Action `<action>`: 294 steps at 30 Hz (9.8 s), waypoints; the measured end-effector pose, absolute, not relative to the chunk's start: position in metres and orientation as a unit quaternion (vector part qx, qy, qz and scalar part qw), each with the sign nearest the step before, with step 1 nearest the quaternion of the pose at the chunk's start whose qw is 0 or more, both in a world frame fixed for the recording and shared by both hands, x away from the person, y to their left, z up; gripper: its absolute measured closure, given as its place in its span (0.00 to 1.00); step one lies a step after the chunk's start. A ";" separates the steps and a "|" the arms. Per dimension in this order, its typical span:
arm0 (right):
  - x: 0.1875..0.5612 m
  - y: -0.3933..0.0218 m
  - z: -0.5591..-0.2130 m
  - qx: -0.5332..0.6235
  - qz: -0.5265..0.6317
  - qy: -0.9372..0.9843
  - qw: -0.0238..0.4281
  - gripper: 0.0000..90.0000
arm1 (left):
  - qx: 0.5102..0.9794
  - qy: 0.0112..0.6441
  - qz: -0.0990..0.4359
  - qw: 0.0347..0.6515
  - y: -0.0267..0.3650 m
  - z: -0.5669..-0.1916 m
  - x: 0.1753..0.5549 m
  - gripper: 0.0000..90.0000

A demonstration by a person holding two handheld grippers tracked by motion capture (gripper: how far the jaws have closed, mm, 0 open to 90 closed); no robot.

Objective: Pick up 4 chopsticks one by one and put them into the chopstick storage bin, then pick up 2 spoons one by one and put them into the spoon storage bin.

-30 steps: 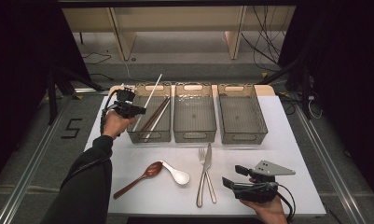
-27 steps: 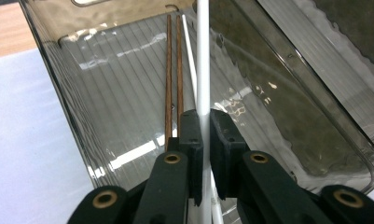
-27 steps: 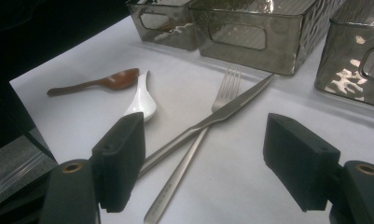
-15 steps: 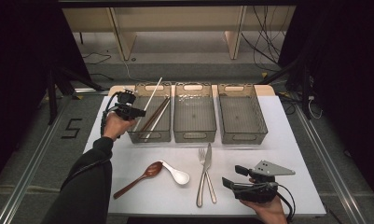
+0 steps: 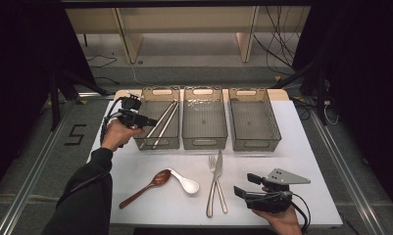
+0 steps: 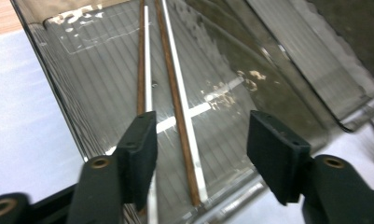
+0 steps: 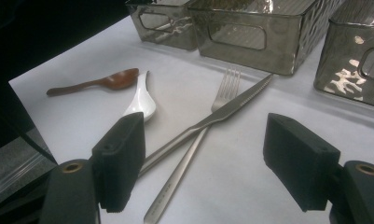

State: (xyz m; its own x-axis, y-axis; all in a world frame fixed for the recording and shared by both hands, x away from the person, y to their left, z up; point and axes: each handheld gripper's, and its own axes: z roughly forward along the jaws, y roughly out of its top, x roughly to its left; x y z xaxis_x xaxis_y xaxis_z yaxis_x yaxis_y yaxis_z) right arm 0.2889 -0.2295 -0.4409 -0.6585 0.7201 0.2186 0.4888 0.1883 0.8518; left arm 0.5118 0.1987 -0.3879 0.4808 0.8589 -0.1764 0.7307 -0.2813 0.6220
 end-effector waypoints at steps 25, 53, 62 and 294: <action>0.290 -0.234 -0.442 0.400 0.503 0.758 0.114 0.34 | 0.819 0.447 0.087 0.351 0.187 -0.393 0.440 0.25; 0.288 -0.237 -0.441 0.398 0.507 0.754 0.122 0.34 | 0.863 0.413 0.060 0.284 0.181 -0.418 0.397 0.21; 0.288 -0.236 -0.442 0.397 0.506 0.756 0.122 0.34 | 0.867 0.417 0.059 0.267 0.183 -0.422 0.391 0.21; 0.288 -0.233 -0.445 0.395 0.502 0.761 0.115 0.34 | 0.815 0.407 0.092 0.402 0.058 -0.382 0.540 0.90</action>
State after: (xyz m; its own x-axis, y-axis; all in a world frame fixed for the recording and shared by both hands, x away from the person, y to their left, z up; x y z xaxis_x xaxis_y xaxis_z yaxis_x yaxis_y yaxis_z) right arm 0.2877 -0.2327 -0.4447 -0.6615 0.7165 0.2214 0.4852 0.1837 0.8549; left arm 0.5400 0.0582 -0.3819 0.6520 0.7370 -0.1778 0.5893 -0.3451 0.7305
